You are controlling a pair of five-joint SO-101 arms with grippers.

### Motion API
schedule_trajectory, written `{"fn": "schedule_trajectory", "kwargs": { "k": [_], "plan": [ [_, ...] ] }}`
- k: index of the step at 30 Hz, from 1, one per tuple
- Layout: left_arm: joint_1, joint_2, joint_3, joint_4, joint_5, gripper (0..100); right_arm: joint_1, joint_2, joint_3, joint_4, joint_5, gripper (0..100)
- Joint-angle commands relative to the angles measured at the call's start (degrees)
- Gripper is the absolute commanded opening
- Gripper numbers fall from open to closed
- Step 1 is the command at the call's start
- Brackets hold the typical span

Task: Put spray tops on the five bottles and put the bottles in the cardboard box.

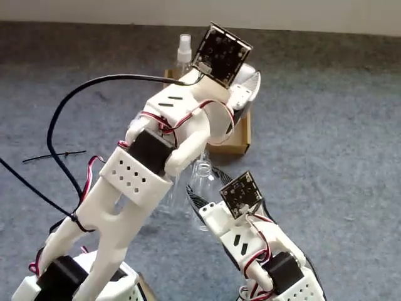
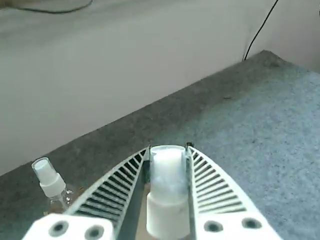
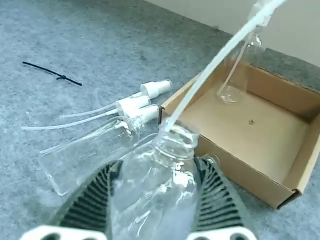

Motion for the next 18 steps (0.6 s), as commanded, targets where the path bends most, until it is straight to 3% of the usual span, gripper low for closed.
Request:
{"fn": "schedule_trajectory", "kwargs": {
  "k": [1,6,11,15,18],
  "plan": [
    [1.0,-0.8,1.3,-1.9,-0.2,3,-0.2,-0.5,-0.8,0.4,0.8,0.4],
    [1.5,-0.9,3.0,-3.0,0.1,3,-0.1,-0.5,-0.8,0.4,0.8,0.4],
    [2.6,-2.8,3.0,0.4,5.9,3,2.7,-0.5,-1.1,-0.4,0.4,0.4],
    [2.4,-6.9,4.9,3.1,6.1,3,8.5,-0.4,-1.2,-7.5,-4.0,0.4],
    [2.2,-9.9,9.0,3.2,6.1,3,8.8,-0.4,-1.3,-10.0,-3.5,0.4]
  ]
}}
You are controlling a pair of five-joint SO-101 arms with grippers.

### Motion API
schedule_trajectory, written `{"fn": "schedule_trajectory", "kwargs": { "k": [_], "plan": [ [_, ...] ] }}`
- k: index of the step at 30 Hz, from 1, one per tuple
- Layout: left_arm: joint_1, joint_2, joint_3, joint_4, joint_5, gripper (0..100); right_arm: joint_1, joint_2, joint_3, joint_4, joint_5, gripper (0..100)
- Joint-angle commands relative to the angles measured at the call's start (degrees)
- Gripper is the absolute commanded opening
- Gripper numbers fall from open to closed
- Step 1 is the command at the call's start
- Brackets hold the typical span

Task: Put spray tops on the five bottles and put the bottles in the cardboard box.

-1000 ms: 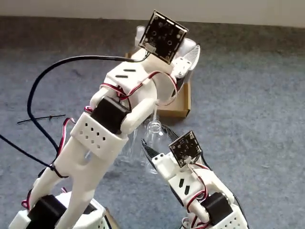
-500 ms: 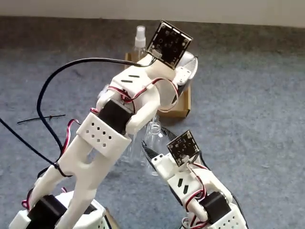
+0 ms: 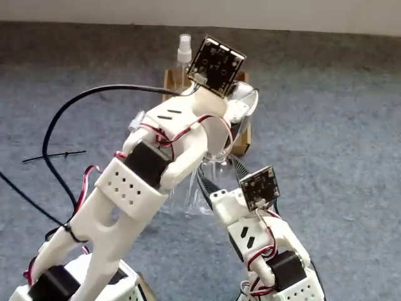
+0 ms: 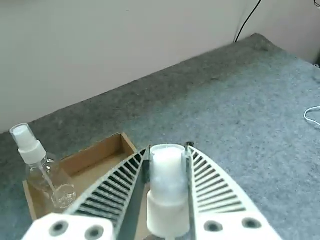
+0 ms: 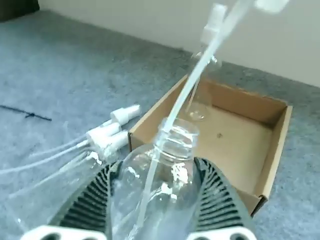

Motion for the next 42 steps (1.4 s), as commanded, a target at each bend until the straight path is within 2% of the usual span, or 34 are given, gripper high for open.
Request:
{"fn": "schedule_trajectory", "kwargs": {
  "k": [1,7,12,16,21,24,28,33,42],
  "plan": [
    [0.5,-6.2,4.5,0.3,0.5,3,1.5,-0.4,-1.3,-3.1,-0.4,0.4],
    [0.4,-13.4,12.8,0.3,0.4,3,1.5,-0.1,-4.8,-3.2,-0.4,0.4],
    [0.4,-18.7,18.9,0.0,0.4,3,1.5,7.3,-9.5,-3.2,-0.8,0.4],
    [-0.7,-20.2,23.3,0.0,0.4,4,1.5,10.8,-12.0,-3.2,-4.7,0.4],
    [-3.6,-20.2,26.9,-0.1,0.4,14,1.5,7.3,-11.8,-3.2,-4.7,0.4],
    [-3.5,-20.2,28.5,-0.1,0.4,15,0.1,5.1,-11.8,-3.1,-4.7,0.4],
    [-3.6,-20.4,28.2,-2.3,0.4,15,-2.6,4.4,-11.7,-0.7,-4.7,0.4],
    [-3.9,-20.4,23.7,-2.1,0.4,15,-2.7,4.5,-11.6,-0.4,-3.6,0.4],
    [-3.6,-20.4,8.0,10.3,0.4,15,-2.7,4.5,-9.3,-0.6,-1.9,0.4]
  ]
}}
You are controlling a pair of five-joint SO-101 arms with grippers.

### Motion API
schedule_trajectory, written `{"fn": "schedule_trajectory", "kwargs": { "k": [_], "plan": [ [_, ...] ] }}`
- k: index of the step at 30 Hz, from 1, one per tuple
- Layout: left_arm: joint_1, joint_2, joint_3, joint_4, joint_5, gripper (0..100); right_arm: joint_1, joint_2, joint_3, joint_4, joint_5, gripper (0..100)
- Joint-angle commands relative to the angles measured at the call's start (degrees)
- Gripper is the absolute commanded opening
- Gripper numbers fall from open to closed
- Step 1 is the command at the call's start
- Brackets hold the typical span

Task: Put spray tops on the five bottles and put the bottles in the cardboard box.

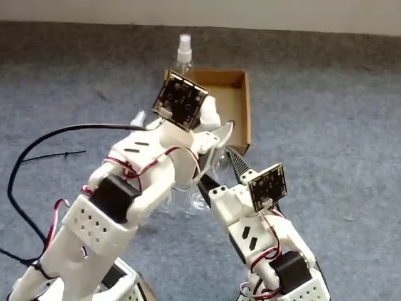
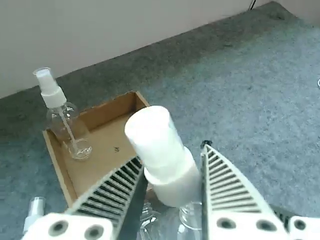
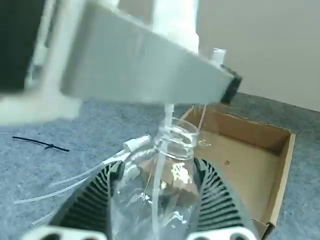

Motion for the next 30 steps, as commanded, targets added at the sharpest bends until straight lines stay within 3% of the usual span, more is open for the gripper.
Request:
{"fn": "schedule_trajectory", "kwargs": {
  "k": [1,7,12,21,27,30],
  "plan": [
    [-0.7,-1.1,-10.1,5.5,0.4,15,-0.4,-0.4,-1.4,0.0,0.8,0.4],
    [-0.7,-0.8,-10.9,7.1,0.4,15,-0.6,-0.4,-1.4,0.0,0.8,0.4],
    [-0.7,-0.6,-10.9,7.2,0.4,23,-0.6,-0.5,-1.4,0.2,0.8,0.4],
    [-1.2,-0.5,-11.6,6.9,0.4,23,-0.7,-0.5,-1.4,0.2,0.8,0.4],
    [-5.8,6.0,-14.1,-1.3,0.4,23,-0.7,-0.5,-1.4,0.2,0.8,0.4],
    [-7.3,12.7,-19.6,-1.2,0.4,23,-0.7,-0.5,-1.4,0.2,0.8,0.4]
  ]
}}
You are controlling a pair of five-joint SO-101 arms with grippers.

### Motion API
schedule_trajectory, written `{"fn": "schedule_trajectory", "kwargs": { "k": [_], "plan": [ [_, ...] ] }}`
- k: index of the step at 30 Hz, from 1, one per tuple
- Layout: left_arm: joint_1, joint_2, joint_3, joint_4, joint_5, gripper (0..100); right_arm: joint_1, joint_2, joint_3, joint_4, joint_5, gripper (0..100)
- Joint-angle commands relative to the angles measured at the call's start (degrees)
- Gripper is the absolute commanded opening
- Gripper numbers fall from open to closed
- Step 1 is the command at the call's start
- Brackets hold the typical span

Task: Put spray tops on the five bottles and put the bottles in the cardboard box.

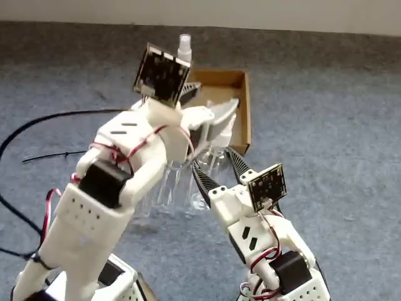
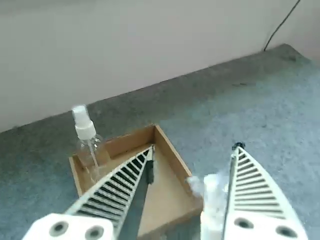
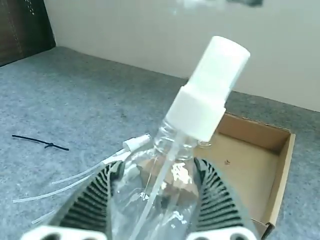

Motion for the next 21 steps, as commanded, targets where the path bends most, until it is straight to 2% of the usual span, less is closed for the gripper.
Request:
{"fn": "schedule_trajectory", "kwargs": {
  "k": [1,10,15,21],
  "plan": [
    [-2.9,8.9,-8.7,-2.2,0.4,23,-0.6,-0.5,-1.4,0.2,0.4,0.4],
    [-1.5,8.7,-10.6,7.1,0.3,23,-0.6,-0.5,-1.4,0.2,0.4,0.4],
    [-1.3,3.8,-4.5,7.6,-5.1,23,-0.4,-0.5,-1.4,0.3,0.4,0.4],
    [-1.7,-4.9,2.2,7.6,-5.4,23,-0.4,-0.5,-1.4,0.3,0.4,0.4]
  ]
}}
